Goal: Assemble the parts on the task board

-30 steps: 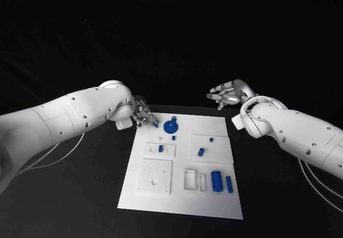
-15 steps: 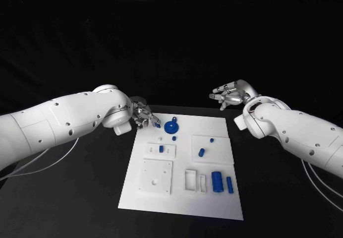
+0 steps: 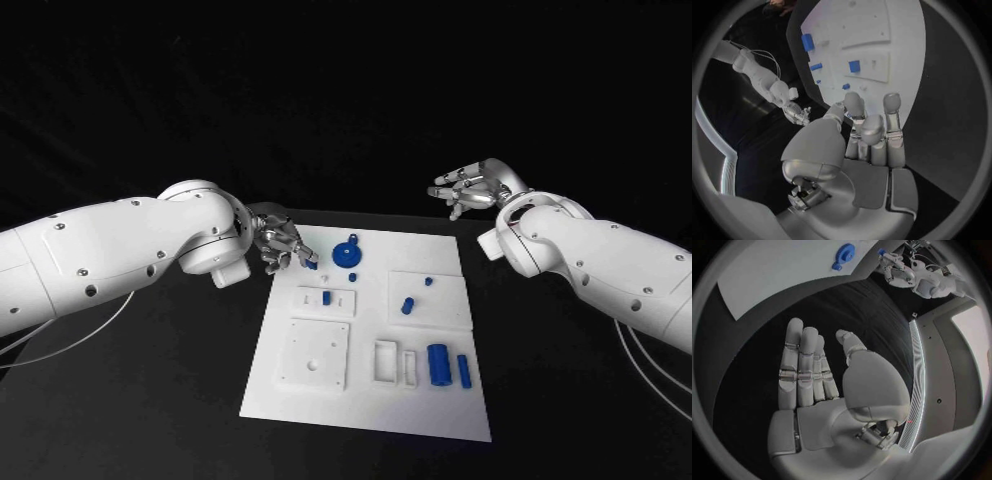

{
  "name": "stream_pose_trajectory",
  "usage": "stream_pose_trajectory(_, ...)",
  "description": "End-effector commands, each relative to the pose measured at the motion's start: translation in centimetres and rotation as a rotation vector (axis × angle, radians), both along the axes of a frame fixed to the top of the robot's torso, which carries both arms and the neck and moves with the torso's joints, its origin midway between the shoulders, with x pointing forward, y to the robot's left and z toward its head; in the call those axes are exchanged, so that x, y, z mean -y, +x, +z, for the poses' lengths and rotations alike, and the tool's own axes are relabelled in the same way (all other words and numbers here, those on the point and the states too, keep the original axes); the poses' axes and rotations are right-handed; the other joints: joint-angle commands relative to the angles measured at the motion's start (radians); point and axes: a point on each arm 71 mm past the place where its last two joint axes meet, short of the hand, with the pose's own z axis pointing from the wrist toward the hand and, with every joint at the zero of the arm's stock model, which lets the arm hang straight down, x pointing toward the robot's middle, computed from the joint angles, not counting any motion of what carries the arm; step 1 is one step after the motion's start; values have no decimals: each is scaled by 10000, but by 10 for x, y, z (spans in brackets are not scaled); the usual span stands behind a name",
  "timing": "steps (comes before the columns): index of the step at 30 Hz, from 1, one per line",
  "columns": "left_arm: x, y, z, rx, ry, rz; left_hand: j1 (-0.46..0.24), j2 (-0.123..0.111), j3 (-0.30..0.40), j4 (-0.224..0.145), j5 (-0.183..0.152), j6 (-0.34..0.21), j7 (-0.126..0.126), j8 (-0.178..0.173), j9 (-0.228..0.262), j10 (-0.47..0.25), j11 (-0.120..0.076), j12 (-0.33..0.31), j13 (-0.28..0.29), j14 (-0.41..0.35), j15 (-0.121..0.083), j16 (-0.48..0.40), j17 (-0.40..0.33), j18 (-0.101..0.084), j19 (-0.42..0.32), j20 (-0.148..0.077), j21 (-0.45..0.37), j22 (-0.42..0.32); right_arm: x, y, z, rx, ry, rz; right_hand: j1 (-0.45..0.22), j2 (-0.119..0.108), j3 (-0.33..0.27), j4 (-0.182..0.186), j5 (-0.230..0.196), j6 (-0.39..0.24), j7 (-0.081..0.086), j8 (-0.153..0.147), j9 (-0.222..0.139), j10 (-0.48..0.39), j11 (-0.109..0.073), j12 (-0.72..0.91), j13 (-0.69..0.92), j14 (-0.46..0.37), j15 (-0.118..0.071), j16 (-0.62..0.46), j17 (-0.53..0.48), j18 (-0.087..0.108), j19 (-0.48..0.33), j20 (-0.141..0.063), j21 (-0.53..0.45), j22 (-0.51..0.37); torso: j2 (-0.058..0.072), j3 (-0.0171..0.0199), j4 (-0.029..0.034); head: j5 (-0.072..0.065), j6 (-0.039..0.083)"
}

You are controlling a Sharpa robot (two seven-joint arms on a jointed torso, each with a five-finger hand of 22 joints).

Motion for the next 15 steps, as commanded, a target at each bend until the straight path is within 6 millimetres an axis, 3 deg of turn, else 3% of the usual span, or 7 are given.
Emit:
stream_pose_trajectory(1,0,-5,2,453,454,-123,63,-35,1104,-1158,53,490,-377,-55,-27,409,-142,50,-36,65,7,55,7,179,22,80,74,182,1,0,-1,-4,51,71,-2,35,34,-10,56,-29,-1,-26,-2,-80,20,32,-10,-44,35,-50,-12,-126,237,62,21,-15,-8,-5,0,105,-18)
stream_pose_trajectory(8,-3,-20,-7,465,891,-387,58,-35,1108,-1156,59,506,-380,-68,-44,409,-146,71,-66,78,7,63,28,187,24,87,86,181,4,-1,-3,-46,78,3,2,33,37,-14,62,-24,2,-27,-3,-145,33,17,-16,-75,45,-67,-28,-128,217,70,10,-67,-12,2,4,298,-122)
stream_pose_trajectory(15,0,-27,-11,844,1256,-737,63,-39,1113,-1162,64,530,-383,-76,-55,406,-153,99,-105,90,5,72,49,202,25,97,103,181,5,-1,-5,-65,111,-32,8,31,39,-21,63,-39,7,-32,-6,-158,37,23,-16,-86,49,-70,-36,-125,213,75,6,-93,0,5,-5,332,-182)
